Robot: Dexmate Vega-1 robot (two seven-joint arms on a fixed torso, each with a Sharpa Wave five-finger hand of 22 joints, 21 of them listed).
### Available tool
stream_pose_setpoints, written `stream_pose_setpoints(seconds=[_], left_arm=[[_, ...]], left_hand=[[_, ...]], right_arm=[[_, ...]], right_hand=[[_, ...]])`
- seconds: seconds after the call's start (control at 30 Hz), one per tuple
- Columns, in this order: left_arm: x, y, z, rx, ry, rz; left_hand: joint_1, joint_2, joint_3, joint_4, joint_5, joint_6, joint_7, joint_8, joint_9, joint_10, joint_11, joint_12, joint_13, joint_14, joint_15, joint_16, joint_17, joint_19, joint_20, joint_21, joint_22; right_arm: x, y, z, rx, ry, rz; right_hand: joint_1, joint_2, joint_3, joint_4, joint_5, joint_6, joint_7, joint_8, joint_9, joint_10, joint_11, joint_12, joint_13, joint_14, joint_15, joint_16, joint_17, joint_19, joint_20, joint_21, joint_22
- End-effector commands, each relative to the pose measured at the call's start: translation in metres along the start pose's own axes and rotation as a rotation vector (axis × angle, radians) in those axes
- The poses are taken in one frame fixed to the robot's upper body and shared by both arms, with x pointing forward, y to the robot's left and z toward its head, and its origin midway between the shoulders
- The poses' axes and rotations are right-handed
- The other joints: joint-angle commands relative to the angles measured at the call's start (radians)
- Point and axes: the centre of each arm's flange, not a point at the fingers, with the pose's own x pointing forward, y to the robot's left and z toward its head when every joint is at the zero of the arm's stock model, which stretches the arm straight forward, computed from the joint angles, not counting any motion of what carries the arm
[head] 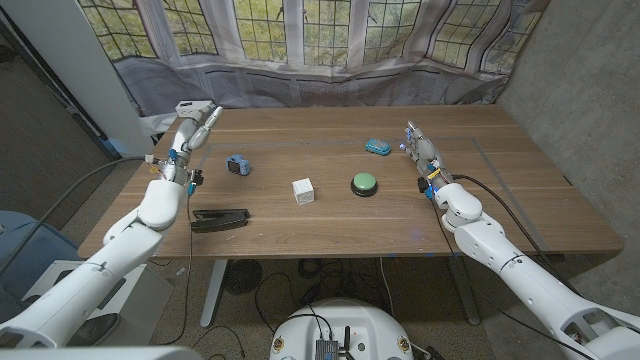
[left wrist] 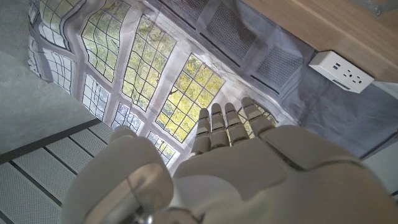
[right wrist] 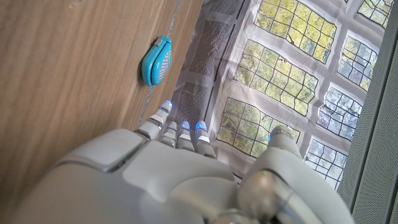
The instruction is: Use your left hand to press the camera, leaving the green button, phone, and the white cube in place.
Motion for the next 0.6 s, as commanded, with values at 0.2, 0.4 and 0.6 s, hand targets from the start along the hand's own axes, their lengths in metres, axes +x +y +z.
stream_pose_setpoints(seconds=[0.2,0.4,0.6], left_arm=[[-0.001,-0.001,0.017,0.329,-0.027,0.035],[0.0,-0.003,0.023,0.395,-0.02,0.013],[0.002,-0.005,0.024,0.409,-0.001,-0.017]], left_hand=[[0.009,0.0,-0.004,-0.008,-0.002,0.024,-0.012,0.004,0.006,0.01,-0.017,0.0,0.002,0.006,-0.015,-0.001,0.003,-0.008,0.029,-0.011,0.005],[0.009,0.001,-0.004,-0.008,-0.003,0.047,-0.023,0.008,0.006,0.016,-0.023,-0.002,0.002,0.005,-0.019,-0.006,0.004,-0.014,0.04,-0.015,0.005],[0.005,0.001,-0.006,-0.006,-0.004,0.049,-0.03,0.001,0.007,-0.001,-0.019,-0.013,0.003,-0.019,-0.01,-0.017,0.004,-0.041,0.051,-0.025,0.006]], right_arm=[[-0.006,-0.001,-0.001,0.0,0.009,-0.006],[-0.008,-0.002,-0.002,0.0,0.013,-0.004],[-0.009,-0.003,-0.004,0.004,0.015,-0.006]], right_hand=[[-0.002,0.002,0.004,0.0,0.004,0.005,0.001,0.0,0.002,0.007,0.001,-0.001,0.006,0.006,0.006,-0.004,0.006,0.004,0.008,-0.007,0.003],[-0.002,0.002,0.004,0.0,0.004,0.005,0.001,0.0,0.002,0.007,0.002,-0.001,0.006,0.006,0.006,-0.005,0.006,0.004,0.008,-0.008,0.003],[-0.002,0.002,0.004,0.0,0.004,0.005,0.002,-0.001,0.002,0.006,0.002,-0.002,0.006,0.005,0.006,-0.006,0.006,0.004,0.009,-0.009,0.003]])
